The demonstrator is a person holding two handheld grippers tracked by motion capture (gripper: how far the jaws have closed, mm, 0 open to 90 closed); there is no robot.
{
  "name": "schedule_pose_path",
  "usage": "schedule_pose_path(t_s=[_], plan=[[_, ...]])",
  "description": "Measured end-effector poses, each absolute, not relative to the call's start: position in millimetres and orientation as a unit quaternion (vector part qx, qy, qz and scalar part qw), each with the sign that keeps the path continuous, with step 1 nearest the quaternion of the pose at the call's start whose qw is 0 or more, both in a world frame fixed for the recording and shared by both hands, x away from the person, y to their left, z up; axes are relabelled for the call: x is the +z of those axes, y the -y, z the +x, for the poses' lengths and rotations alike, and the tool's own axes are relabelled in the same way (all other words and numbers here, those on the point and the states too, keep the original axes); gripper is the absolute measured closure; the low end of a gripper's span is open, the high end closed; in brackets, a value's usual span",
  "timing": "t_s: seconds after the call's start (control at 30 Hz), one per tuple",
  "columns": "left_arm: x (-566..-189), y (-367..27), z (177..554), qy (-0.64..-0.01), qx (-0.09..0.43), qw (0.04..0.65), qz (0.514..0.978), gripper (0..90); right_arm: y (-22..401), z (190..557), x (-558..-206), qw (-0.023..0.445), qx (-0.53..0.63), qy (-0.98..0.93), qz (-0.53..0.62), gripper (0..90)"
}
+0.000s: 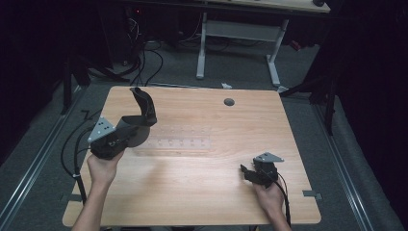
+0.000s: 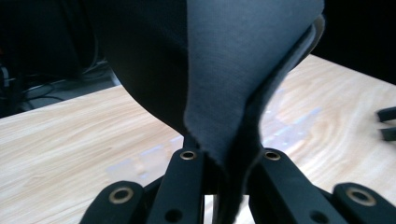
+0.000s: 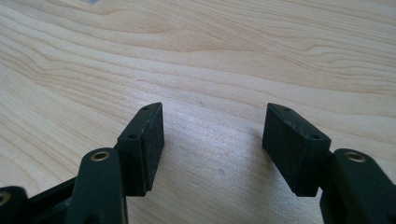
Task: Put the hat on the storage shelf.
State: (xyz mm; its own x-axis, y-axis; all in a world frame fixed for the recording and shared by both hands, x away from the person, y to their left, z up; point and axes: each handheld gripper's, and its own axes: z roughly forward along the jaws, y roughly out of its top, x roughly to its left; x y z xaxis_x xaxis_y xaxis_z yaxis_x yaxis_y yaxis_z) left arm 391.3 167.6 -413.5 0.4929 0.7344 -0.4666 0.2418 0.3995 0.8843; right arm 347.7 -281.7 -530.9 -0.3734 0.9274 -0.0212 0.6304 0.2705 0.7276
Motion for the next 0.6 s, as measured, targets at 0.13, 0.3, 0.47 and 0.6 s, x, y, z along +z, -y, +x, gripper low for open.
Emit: schedule_pose_path(t_s=[0.13,0.3,0.47,0.6], plan=[[-418,-174,401,-0.482,0.190,0.687,0.509,85.9,282,348,-531,0.230,0.323,-0.763,0.510,39.0],[-423,-178,407,-0.485,0.202,0.680,0.511,85.9,282,348,-531,0.230,0.323,-0.763,0.510,39.0],[-427,-179,413,-0.489,0.214,0.671,0.515,85.9,282,348,-531,0.230,0.323,-0.763,0.510,39.0],[-432,-180,418,-0.494,0.220,0.663,0.517,85.9,282,348,-531,0.229,0.323,-0.763,0.511,39.0]])
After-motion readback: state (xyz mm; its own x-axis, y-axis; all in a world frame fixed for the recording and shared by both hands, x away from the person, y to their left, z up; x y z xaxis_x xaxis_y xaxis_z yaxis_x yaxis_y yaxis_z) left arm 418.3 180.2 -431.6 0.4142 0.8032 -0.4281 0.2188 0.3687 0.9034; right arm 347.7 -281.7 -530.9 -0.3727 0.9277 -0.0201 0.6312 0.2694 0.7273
